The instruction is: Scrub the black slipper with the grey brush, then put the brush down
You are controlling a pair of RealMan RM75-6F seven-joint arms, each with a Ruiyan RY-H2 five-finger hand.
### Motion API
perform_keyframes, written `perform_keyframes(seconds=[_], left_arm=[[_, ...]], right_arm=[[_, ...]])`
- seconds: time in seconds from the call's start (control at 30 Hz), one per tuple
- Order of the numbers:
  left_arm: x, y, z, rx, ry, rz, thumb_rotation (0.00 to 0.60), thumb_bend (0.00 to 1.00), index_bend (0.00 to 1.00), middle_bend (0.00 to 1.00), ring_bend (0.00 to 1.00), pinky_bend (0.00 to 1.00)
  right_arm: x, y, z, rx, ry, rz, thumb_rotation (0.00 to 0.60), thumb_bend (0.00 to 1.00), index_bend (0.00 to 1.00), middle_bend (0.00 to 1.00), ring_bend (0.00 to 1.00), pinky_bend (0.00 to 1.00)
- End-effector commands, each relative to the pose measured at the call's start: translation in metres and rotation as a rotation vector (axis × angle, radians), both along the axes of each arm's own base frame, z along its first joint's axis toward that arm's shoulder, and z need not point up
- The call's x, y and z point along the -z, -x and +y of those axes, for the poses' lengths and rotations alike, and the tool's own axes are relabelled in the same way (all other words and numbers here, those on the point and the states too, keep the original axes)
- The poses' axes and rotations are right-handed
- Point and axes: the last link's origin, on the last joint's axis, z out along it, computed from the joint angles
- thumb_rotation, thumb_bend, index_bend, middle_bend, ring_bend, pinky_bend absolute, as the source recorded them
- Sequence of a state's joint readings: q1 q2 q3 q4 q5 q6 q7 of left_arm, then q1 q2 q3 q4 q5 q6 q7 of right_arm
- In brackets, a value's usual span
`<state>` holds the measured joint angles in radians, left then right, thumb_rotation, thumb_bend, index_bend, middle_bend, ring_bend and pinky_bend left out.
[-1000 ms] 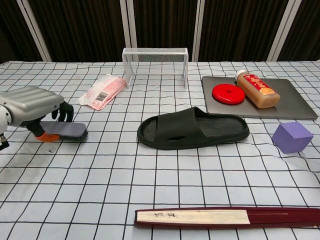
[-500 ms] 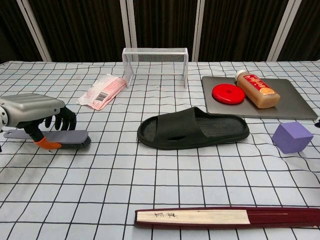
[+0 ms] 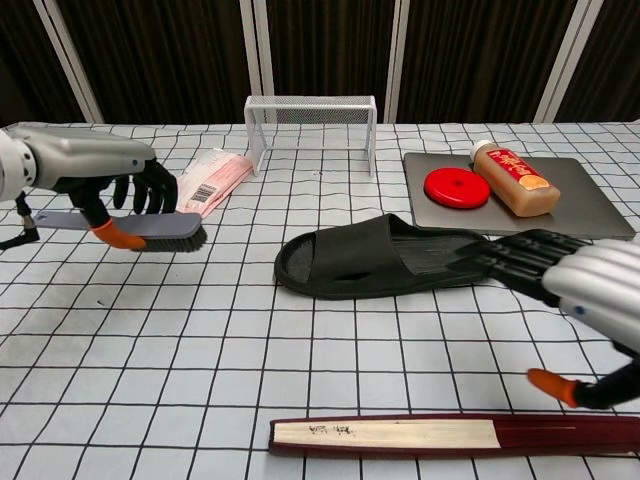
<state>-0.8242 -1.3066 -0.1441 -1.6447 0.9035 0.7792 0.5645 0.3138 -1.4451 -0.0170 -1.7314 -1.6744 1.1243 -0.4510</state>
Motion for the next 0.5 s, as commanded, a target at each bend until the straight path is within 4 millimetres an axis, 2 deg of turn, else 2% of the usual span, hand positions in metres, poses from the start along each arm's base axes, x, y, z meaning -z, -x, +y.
perform_keyframes(seconds=[0.03, 0.13, 0.3, 0.5], left_arm=[[-0.002, -0.019, 0.012, -0.018, 0.001, -0.026, 0.6, 0.48, 0.46, 0.49, 0.39, 0.41], [0.003, -0.026, 0.026, -0.052, 0.009, -0.032, 0.6, 0.47, 0.46, 0.49, 0.39, 0.41], [0.014, -0.037, 0.043, -0.088, 0.015, -0.039, 0.6, 0.47, 0.46, 0.49, 0.39, 0.41], [0.034, -0.054, 0.063, -0.122, 0.039, -0.051, 0.6, 0.42, 0.46, 0.49, 0.39, 0.41]], right_arm=[[0.024, -0.023, -0.011, -0.031, 0.001, -0.024, 0.6, 0.42, 0.0, 0.0, 0.0, 0.0], [0.044, -0.043, -0.016, -0.08, 0.001, -0.029, 0.6, 0.42, 0.0, 0.0, 0.0, 0.0], [0.062, -0.068, -0.027, -0.123, -0.011, -0.04, 0.6, 0.42, 0.0, 0.0, 0.0, 0.0], [0.08, -0.086, -0.045, -0.144, -0.03, -0.012, 0.6, 0.44, 0.0, 0.01, 0.0, 0.0]])
